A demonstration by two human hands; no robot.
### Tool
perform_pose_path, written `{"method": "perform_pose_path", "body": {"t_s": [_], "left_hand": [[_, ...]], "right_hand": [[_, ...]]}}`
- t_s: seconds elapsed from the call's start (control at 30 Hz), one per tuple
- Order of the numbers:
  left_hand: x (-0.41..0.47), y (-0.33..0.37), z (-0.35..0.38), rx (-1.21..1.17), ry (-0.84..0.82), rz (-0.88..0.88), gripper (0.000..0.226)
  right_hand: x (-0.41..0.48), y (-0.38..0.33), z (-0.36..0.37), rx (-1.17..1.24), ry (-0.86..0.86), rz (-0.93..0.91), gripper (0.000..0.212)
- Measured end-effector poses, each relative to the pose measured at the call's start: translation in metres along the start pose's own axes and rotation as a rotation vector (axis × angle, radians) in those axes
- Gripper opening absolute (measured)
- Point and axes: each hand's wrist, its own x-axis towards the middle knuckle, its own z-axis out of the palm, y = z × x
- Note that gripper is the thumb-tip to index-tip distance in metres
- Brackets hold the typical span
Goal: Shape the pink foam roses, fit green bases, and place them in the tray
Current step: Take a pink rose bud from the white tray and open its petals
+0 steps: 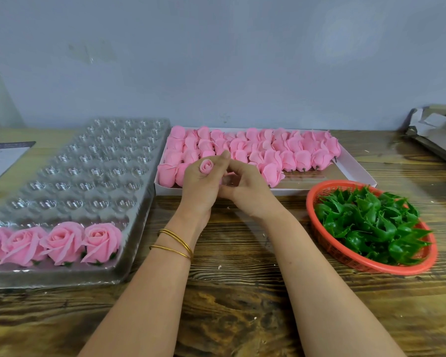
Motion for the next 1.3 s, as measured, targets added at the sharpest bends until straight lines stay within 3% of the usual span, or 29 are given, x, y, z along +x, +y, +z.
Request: {"method": "perform_pose_path", "body": {"t_s": [0.13,0.37,0.63,0.9,1.1,1.3], "left_hand": [[-0.0011,0.0017,-0.0012,0.014,-0.025,0.013,0.02],[-0.0009,0.0013,0.0,0.016,-0.011,0.002,0.028],[-0.0019,0.0031,0.0035,-0.052,0.025,-0.006,0.056],[0.0014,-0.0025,-0.0004,0.029,-0.023,0.018,0.021],[0.0015,-0.0017,0.0002,0.017,-0.003,0.02,0.022],[-0.0011,-0.0012,-0.0011,0.099,0.051,0.081,0.021]], "right_hand": [[-0.0014,-0.0001,-0.0018,0.069,-0.046,0.038,0.042],[-0.0021,-0.0029,-0.0023,0.099,-0.054,0.059,0.038],[0.0005,0.0011,0.0,0.01,0.02,0.023,0.038],[-0.0006,0.0006,-0.0012,0.041,-0.005,-0.016,0.036],[-0.001,-0.0007,-0.0026,0.056,-0.004,0.009,0.034],[0.0027,-0.0032,-0.0035,0.143,0.24,0.051,0.027]]}}
